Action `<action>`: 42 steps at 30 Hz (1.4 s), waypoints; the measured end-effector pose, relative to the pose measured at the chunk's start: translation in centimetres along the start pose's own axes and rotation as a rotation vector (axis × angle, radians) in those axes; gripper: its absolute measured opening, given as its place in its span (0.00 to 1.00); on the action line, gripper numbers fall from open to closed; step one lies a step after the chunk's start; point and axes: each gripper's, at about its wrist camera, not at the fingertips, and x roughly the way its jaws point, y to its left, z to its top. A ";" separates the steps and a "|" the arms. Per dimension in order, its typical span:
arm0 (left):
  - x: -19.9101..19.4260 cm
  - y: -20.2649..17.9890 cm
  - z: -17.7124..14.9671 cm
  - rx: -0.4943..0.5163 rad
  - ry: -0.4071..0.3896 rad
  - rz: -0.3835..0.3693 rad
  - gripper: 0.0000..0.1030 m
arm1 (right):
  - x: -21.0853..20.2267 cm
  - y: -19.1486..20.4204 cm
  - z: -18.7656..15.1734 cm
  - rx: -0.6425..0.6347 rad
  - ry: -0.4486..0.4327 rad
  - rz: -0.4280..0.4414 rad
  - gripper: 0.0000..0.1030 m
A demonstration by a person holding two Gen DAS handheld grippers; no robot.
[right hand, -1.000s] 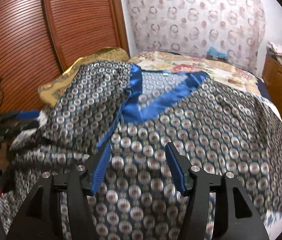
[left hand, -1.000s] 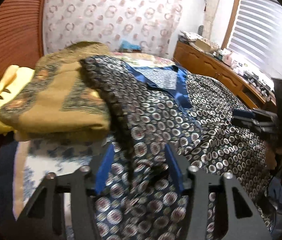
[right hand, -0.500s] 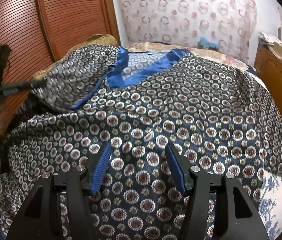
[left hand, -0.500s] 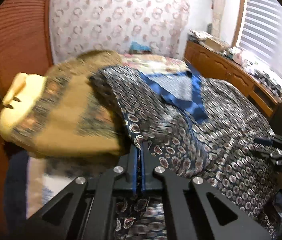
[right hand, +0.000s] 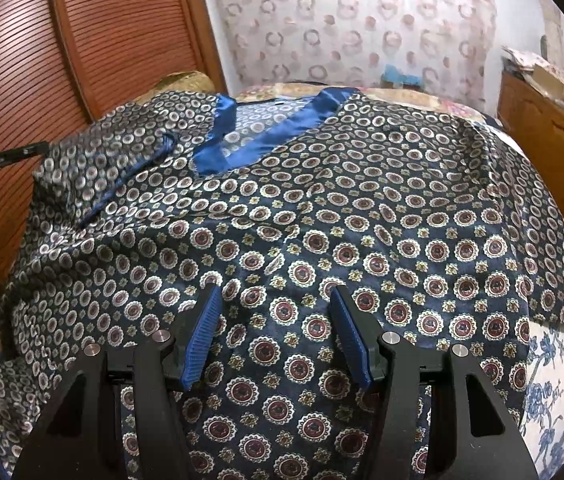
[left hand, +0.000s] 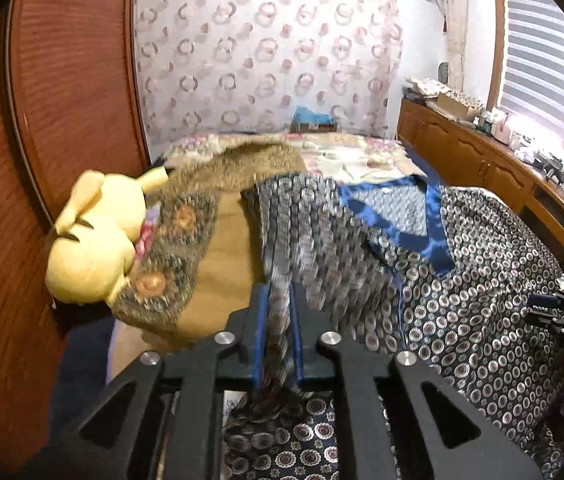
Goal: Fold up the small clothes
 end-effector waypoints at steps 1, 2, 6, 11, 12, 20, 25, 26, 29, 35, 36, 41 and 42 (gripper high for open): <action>-0.3 -0.3 0.5 0.012 -0.014 0.002 0.18 | -0.1 0.0 0.0 0.004 -0.003 0.001 0.56; -0.5 -0.7 1.0 0.023 -0.030 0.002 0.20 | -0.2 -0.1 -0.1 0.009 -0.007 0.004 0.56; -0.6 -1.8 3.8 0.044 -0.083 -0.002 0.26 | -0.7 -0.6 -0.2 0.026 -0.022 0.004 0.56; 1.0 -3.4 8.0 0.078 -0.138 -0.020 0.33 | -1.1 -0.9 0.0 0.039 -0.043 -0.011 0.56; 1.5 -3.8 8.9 0.082 -0.145 -0.031 0.33 | -1.3 -1.1 0.1 0.044 -0.052 -0.019 0.56; 7.1 -8.8 13.7 0.186 -0.156 -0.129 0.35 | -3.0 -3.6 1.9 0.086 -0.111 -0.055 0.57; 11.3 -13.7 14.9 0.322 -0.123 -0.190 0.35 | -4.4 -5.5 3.7 0.076 -0.175 -0.102 0.57; 12.0 -14.8 14.9 0.347 -0.119 -0.210 0.35 | -4.6 -6.0 4.0 0.076 -0.185 -0.113 0.57; 13.8 -17.9 14.6 0.396 -0.089 -0.273 0.35 | -5.4 -7.7 4.7 0.082 -0.207 -0.148 0.57; 15.4 -24.0 11.3 0.483 -0.004 -0.414 0.35 | -6.1 -12.2 4.6 0.108 -0.178 -0.207 0.57; 15.5 -25.3 10.5 0.506 0.010 -0.439 0.35 | -6.2 -12.7 4.4 0.110 -0.173 -0.217 0.57; 15.2 -30.7 6.9 0.588 0.100 -0.527 0.36 | -6.5 -16.6 2.9 0.161 -0.123 -0.263 0.57; 15.1 -31.1 6.4 0.594 0.108 -0.534 0.36 | -6.5 -17.2 2.7 0.171 -0.113 -0.269 0.57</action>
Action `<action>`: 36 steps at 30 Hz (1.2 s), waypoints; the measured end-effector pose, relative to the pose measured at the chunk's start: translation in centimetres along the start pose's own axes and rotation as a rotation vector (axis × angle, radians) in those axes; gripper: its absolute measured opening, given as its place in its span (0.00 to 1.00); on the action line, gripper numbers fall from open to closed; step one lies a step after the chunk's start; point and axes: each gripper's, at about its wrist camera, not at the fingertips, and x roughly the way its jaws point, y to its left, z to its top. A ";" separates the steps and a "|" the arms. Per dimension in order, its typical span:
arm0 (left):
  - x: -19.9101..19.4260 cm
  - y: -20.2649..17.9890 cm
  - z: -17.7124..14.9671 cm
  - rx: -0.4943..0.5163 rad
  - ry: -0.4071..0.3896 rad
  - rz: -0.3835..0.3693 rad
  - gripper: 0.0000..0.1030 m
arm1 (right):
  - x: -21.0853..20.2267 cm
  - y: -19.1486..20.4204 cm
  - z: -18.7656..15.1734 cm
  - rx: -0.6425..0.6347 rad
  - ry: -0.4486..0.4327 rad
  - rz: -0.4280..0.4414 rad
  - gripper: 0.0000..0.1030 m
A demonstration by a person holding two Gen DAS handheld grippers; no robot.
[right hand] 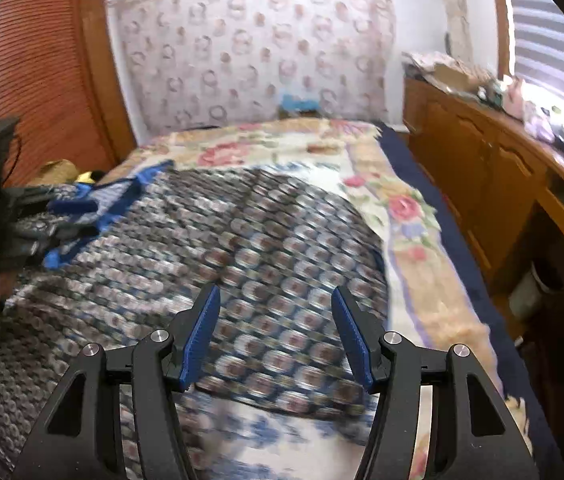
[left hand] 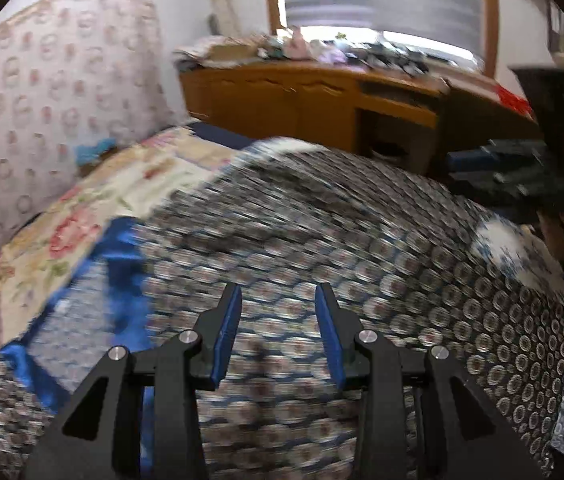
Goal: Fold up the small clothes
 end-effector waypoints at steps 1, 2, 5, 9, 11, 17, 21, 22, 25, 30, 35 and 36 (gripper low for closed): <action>0.4 -0.7 -0.1 0.000 0.008 -0.014 0.36 | 0.2 -0.7 -0.2 0.009 0.013 -0.010 0.57; 0.9 -1.4 -0.3 -0.007 0.024 -0.036 0.36 | 0.5 -1.5 -0.5 0.021 0.028 -0.023 0.57; 2.1 -2.1 -0.5 -0.026 0.067 -0.039 0.36 | 1.0 -3.1 -1.0 0.046 0.060 -0.030 0.57; 2.5 -2.4 -0.6 -0.039 0.078 -0.021 0.39 | 1.5 -4.1 -1.6 0.063 0.105 -0.020 0.57; 2.4 -2.4 -0.6 -0.045 0.079 -0.016 0.41 | 1.7 -4.7 -2.0 0.078 0.128 -0.010 0.57; 2.8 -1.9 -0.8 -0.054 0.086 -0.001 0.53 | 2.0 -5.7 -2.9 0.110 0.170 0.020 0.57; 3.3 -1.0 -1.0 -0.077 0.093 -0.026 0.58 | 1.8 -5.8 -3.0 0.126 0.184 0.022 0.57; 3.4 -1.2 -1.1 -0.073 0.093 -0.015 0.59 | 1.7 -5.9 -3.1 0.129 0.190 0.022 0.57; 3.4 -1.1 -1.1 -0.101 0.094 -0.001 0.61 | 1.7 -6.0 -3.3 0.142 0.198 0.033 0.57; 3.3 -0.9 -1.4 -0.123 0.098 0.016 0.66 | 1.5 -5.7 -3.3 0.135 0.199 0.032 0.54; 3.2 -0.9 -1.5 -0.126 0.100 0.017 0.69 | 1.6 -5.5 -3.2 0.125 0.201 0.031 0.51; 3.3 -0.8 -1.5 -0.125 0.101 0.017 0.70 | 1.7 -5.4 -3.1 0.121 0.200 0.034 0.48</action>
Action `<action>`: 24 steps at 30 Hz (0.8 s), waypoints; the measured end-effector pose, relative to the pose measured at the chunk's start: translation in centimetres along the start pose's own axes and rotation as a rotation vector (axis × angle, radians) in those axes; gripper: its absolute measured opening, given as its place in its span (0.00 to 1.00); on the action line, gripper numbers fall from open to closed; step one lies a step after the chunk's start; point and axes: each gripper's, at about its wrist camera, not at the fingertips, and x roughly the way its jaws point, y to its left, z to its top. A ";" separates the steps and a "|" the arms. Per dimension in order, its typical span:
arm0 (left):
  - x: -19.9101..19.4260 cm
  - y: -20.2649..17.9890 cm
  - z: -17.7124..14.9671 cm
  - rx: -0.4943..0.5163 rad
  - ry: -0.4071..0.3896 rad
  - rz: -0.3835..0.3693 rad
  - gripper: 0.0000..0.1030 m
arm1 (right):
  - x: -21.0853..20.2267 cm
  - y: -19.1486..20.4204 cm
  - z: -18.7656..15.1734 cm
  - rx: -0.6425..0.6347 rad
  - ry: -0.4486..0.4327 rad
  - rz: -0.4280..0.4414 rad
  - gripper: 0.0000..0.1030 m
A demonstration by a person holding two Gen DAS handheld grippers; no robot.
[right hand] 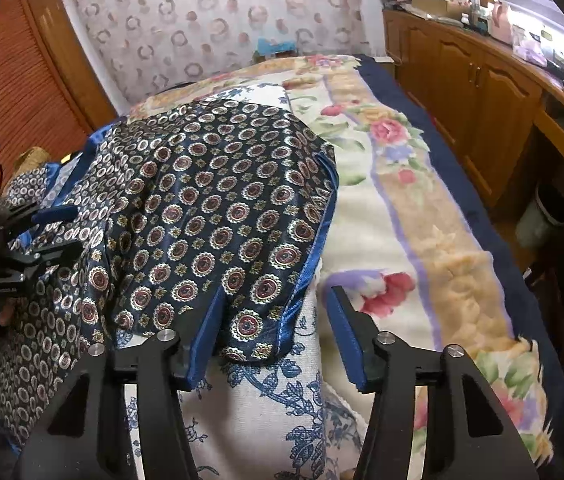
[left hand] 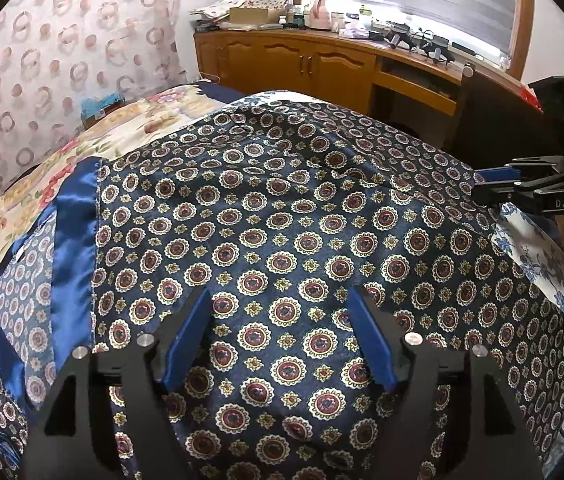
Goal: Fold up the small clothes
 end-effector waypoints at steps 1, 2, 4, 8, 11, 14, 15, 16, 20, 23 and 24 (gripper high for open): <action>0.0 0.0 0.0 0.000 0.001 0.001 0.71 | 0.0 0.1 0.1 -0.004 -0.001 0.000 0.45; 0.0 -0.1 0.0 0.001 0.001 0.002 0.71 | 0.1 0.2 0.2 -0.008 -0.002 0.002 0.42; 0.1 -0.1 0.0 0.000 0.002 0.002 0.72 | 0.2 0.4 0.4 -0.017 -0.004 -0.005 0.38; 0.2 -0.1 0.1 -0.004 0.001 0.002 0.72 | 0.0 0.3 0.7 -0.033 -0.019 -0.045 0.23; 0.1 -0.1 0.0 -0.006 0.000 -0.007 0.72 | -0.2 0.2 0.9 -0.043 -0.030 -0.076 0.09; -0.7 0.2 -0.1 -0.017 -0.014 -0.003 0.72 | -0.8 0.4 1.1 -0.056 -0.058 -0.076 0.04; -1.3 0.4 -0.1 -0.020 -0.028 0.004 0.72 | -1.1 0.6 1.3 -0.062 -0.071 -0.072 0.03; -1.9 0.7 0.0 -0.026 -0.043 0.011 0.72 | -1.5 0.9 1.5 -0.071 -0.088 -0.072 0.03; -5.1 2.1 -0.4 -0.057 -0.101 0.029 0.72 | -3.1 2.7 3.0 -0.103 -0.149 -0.045 0.03; -7.3 3.4 -1.3 -0.084 -0.135 0.048 0.72 | -3.9 4.5 4.3 -0.139 -0.179 -0.015 0.03; -7.8 3.9 -1.6 -0.095 -0.146 0.054 0.72 | -4.0 5.3 4.8 -0.152 -0.188 -0.003 0.03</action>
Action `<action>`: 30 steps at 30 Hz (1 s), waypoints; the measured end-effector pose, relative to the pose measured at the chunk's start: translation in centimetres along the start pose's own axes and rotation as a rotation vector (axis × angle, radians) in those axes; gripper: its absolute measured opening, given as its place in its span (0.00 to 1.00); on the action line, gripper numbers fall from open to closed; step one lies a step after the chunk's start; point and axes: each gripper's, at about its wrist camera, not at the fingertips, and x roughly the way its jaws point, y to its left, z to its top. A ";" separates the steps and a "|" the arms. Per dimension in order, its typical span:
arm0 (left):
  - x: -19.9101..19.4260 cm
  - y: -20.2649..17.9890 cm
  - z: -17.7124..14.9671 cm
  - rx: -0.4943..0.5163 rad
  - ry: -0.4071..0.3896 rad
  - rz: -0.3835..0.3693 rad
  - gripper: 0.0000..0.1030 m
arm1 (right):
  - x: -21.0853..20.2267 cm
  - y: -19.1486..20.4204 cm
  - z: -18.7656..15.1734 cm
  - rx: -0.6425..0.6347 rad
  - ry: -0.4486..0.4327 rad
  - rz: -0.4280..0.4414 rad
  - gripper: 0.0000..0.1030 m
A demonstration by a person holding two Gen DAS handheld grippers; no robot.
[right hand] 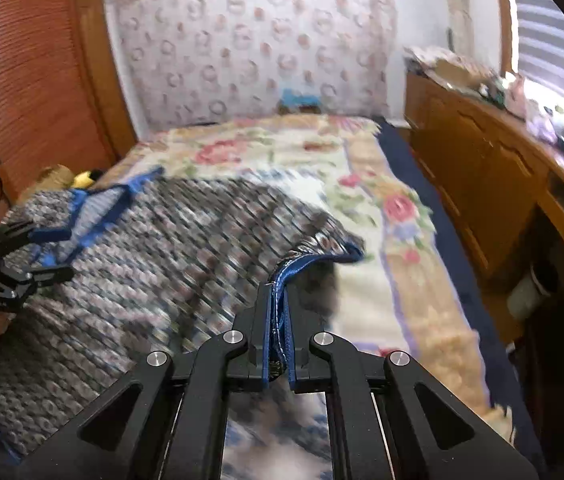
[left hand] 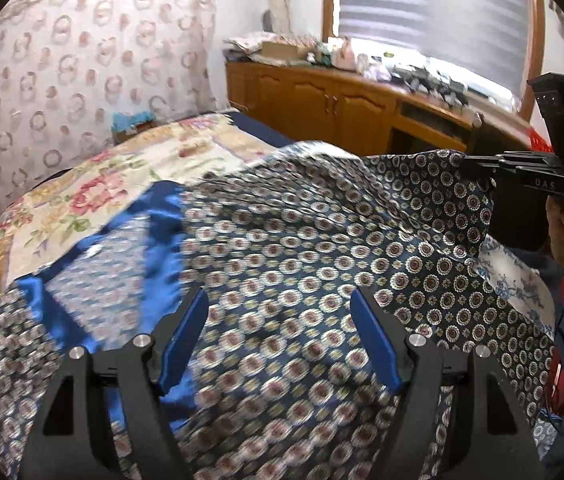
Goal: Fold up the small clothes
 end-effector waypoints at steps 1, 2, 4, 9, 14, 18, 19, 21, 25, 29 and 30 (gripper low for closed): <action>-0.7 0.6 -0.2 -0.016 -0.014 0.007 0.72 | -0.1 0.8 0.6 -0.015 -0.012 0.012 0.03; -1.5 1.3 -0.5 -0.032 -0.030 0.016 0.72 | -0.3 1.8 1.4 -0.032 -0.028 0.028 0.03; -2.5 2.4 -1.1 -0.053 -0.049 0.037 0.72 | -0.4 3.4 2.4 -0.059 -0.050 0.062 0.03; -4.0 4.9 -2.7 -0.103 -0.081 0.084 0.72 | 0.3 8.8 4.0 -0.140 -0.061 0.156 0.03; -2.9 6.9 -4.2 -0.152 -0.073 0.096 0.72 | 2.4 13.4 3.8 -0.199 -0.008 0.222 0.03; -2.2 7.2 -4.8 -0.153 -0.071 0.101 0.72 | 4.4 14.9 3.1 -0.205 0.057 0.211 0.28; -2.2 7.1 -4.9 -0.152 -0.071 0.100 0.72 | 4.7 14.9 2.9 -0.205 0.070 0.209 0.30; -2.1 7.2 -5.1 -0.152 -0.071 0.096 0.72 | 5.0 14.6 2.7 -0.200 0.082 0.204 0.31; -1.8 7.5 -5.4 -0.161 -0.064 0.085 0.72 | 5.9 13.8 3.1 -0.185 0.101 0.174 0.35; -1.7 7.4 -5.5 -0.157 -0.062 0.092 0.72 | 7.8 12.8 3.5 -0.164 0.135 0.142 0.35; -1.7 7.5 -5.5 -0.157 -0.063 0.092 0.72 | 8.4 12.7 3.7 -0.158 0.143 0.141 0.35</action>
